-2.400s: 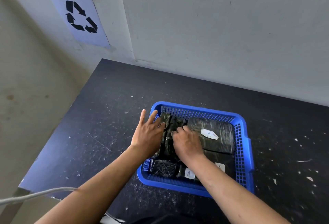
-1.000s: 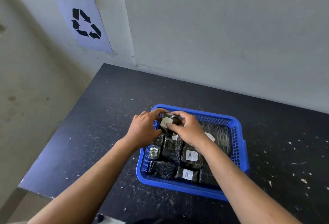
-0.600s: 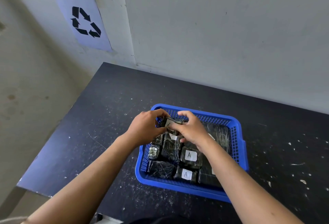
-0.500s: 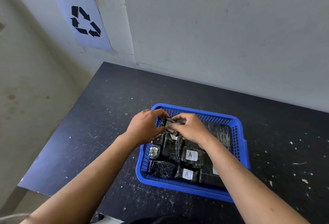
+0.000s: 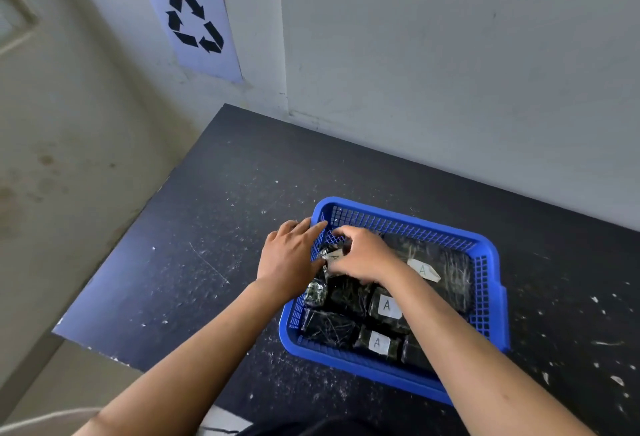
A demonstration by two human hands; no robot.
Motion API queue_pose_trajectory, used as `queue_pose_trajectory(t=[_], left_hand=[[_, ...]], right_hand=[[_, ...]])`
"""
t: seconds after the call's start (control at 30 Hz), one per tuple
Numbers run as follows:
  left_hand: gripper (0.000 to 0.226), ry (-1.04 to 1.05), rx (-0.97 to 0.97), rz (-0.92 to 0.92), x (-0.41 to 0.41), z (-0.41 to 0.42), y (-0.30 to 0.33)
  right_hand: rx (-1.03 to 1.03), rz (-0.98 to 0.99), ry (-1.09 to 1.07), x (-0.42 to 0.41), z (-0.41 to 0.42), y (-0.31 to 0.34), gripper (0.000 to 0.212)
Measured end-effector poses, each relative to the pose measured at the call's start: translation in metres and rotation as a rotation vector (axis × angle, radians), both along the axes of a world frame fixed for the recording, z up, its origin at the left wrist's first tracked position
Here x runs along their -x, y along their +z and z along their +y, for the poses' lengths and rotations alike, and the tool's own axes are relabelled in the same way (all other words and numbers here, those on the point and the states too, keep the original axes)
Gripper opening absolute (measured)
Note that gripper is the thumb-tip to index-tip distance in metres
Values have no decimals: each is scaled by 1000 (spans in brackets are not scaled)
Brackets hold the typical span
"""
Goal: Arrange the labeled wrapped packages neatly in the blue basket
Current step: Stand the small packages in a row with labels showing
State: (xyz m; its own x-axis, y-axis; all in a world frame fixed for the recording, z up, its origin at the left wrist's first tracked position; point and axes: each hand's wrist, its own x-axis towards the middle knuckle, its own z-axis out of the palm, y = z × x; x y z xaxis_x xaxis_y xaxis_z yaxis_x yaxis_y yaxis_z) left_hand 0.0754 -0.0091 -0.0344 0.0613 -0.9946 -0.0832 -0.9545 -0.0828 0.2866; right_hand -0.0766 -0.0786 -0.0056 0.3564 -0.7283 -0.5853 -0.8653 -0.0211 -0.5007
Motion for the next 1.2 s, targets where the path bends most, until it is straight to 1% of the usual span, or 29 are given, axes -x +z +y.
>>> queue_pose_trajectory(t=[0.03,0.07,0.1,0.13,0.2,0.27,0.33,0.4,0.47,0.53,0.6,0.67,0.77,0.8,0.83,0.87,0.93,0.97,1.03,1.2], left_hand=[[74,11,4,12,1,0,-1],[74,18,7,21,1,1,-2],[73,21,6,25,1,1,-2],[73,22,5,28,1,1,-2],[69,23,26,27,3,2,-1],[61,37,117,7,4,7,-2],[50,45,273,-18,6,13,-6],[36,33,393,-13,7,17,-11],[31,31,433,19,7,18,-14],[31,23,435,33,6,18,-14],[30,4,420,28,5,18,-13],[31,-6,394,23,4,18,-12],[29,3,387,30,5,19,-13],[28,7,390,33,5,19,-13],[27,11,393,34,5,19,-13],[26,14,396,34,5,18,-13],[25,18,393,30,6,18,-13],[25,18,387,27,6,18,-13],[25,18,378,25,6,18,-12],[30,18,364,28,6,19,-11]], right_hand=[[28,57,129,1,0,1,94],[84,113,245,3,1,0,99],[164,161,327,4,3,-1,97],[253,189,367,6,4,-2,89],[383,164,345,11,5,-6,71],[472,84,200,16,2,-8,58],[555,27,73,15,-4,-7,58],[610,36,74,8,-9,-7,50],[637,108,126,1,-8,-11,41],[663,192,177,-2,-4,-19,42],[682,247,205,-4,-2,-25,47],[660,260,192,-6,-1,-26,56],[643,191,166,-7,2,-24,70],[665,137,169,-7,4,-23,66],[694,85,189,-6,7,-23,55],[716,50,229,-5,9,-23,39],[725,61,309,-3,10,-25,10],[726,80,330,-3,11,-26,7],[747,113,361,-2,9,-28,15],[764,165,395,1,4,-28,22]])
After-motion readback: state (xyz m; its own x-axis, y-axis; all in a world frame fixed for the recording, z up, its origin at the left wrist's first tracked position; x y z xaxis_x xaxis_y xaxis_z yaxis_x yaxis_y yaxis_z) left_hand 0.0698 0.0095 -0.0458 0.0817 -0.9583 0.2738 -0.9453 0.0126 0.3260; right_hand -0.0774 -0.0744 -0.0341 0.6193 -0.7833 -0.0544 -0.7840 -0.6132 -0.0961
